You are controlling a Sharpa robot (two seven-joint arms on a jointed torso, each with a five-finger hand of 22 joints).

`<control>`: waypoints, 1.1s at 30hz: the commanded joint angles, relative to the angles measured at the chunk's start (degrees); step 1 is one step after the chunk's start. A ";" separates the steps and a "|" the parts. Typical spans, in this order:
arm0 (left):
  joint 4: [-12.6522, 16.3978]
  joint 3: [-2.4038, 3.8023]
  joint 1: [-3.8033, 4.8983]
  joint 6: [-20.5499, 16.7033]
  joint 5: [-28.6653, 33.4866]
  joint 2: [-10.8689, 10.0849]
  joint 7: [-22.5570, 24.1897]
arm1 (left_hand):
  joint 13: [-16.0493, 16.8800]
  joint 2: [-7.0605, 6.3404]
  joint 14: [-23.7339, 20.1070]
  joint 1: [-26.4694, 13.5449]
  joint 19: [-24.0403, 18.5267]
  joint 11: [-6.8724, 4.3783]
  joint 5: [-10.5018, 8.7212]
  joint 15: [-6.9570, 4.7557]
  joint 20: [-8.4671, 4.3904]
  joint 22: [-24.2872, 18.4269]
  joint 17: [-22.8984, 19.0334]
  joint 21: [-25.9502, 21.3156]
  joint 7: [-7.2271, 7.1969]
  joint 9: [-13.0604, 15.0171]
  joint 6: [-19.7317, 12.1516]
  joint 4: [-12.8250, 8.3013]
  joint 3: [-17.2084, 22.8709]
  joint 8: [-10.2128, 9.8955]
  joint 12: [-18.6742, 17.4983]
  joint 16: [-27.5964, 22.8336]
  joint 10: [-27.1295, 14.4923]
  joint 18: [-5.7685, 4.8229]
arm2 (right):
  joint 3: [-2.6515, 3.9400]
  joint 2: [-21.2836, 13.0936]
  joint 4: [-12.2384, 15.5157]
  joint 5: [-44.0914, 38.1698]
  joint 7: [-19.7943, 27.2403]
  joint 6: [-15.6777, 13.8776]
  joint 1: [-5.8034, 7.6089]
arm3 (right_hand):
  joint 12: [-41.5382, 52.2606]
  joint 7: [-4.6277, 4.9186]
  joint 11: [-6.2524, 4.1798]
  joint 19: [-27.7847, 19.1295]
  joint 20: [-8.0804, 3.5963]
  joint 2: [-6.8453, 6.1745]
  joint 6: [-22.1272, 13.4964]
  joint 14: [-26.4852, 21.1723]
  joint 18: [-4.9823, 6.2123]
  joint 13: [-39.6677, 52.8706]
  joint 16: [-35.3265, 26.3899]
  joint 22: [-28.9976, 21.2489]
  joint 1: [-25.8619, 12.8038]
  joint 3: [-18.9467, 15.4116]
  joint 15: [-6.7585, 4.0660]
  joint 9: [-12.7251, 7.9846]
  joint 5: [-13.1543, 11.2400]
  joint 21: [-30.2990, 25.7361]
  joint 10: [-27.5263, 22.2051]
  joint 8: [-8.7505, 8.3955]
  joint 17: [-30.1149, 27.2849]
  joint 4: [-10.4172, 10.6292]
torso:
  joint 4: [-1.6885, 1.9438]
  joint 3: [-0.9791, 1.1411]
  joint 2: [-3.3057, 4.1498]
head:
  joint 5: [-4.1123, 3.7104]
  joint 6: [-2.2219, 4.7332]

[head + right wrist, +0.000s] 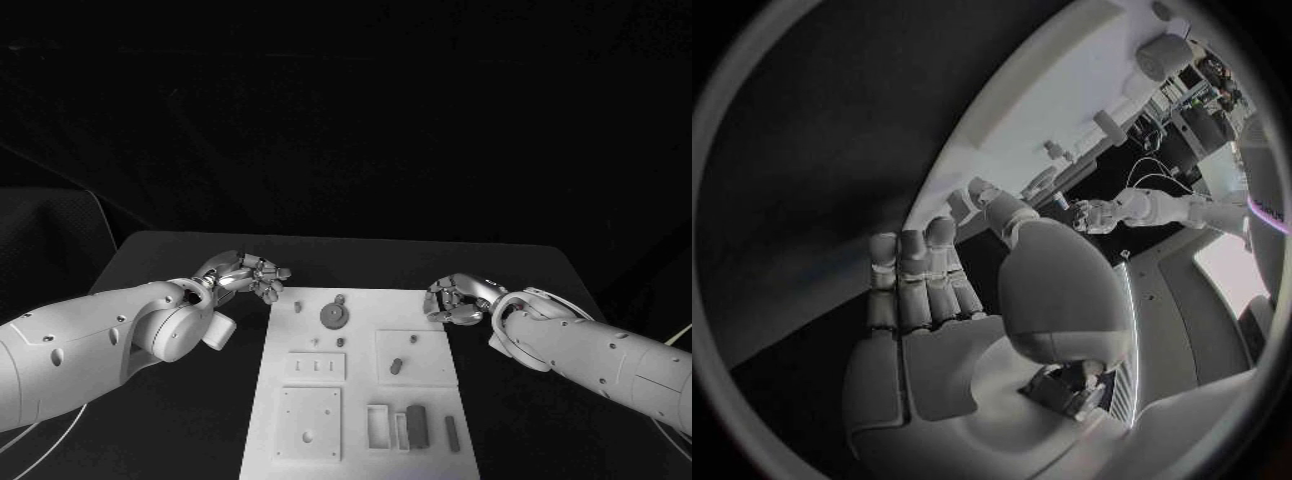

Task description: Assemble the parts on the task board

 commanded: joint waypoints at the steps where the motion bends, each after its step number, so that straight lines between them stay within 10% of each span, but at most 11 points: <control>1: 0.22 0.06 0.05 0.54 -0.19 0.01 0.40 | -0.06 -0.48 0.26 -0.12 0.46 0.06 0.15 -0.10 -0.01 -0.04 0.06 -0.34 -0.13 -0.06 -0.18 0.05 0.08 -0.30 -0.37 -0.35 -0.42 1.06 | -0.03 0.23 -0.23 -0.12 0.69 0.49 -0.28 | -0.16 -0.18 0.40 -0.41 -0.16 0.76 0.08 -0.33 -1.17 -0.06 -0.07 -0.07 -0.10 0.12 -0.01 0.05 -0.16 -0.25 -0.05 0.29 -0.03 0.33 | 0.07 0.08 0.11 | 0.35 -0.08; 33: 0.32 0.10 0.07 0.75 -0.24 -0.19 0.01 | -0.08 -0.51 0.26 -0.16 0.46 0.07 0.16 -0.09 0.00 -0.05 0.08 -0.36 -0.12 -0.08 -0.23 0.07 0.07 -0.36 -0.42 -0.38 -0.46 1.06 | -0.01 1.32 -0.62 0.44 0.76 0.41 -0.46 | 0.05 -0.40 0.44 -0.22 -0.21 2.05 1.42 -0.17 -1.27 -0.18 0.34 -0.07 0.27 0.95 0.12 0.42 -0.15 0.03 0.04 1.26 0.02 0.74 | -0.07 0.13 0.00 | 0.71 -0.52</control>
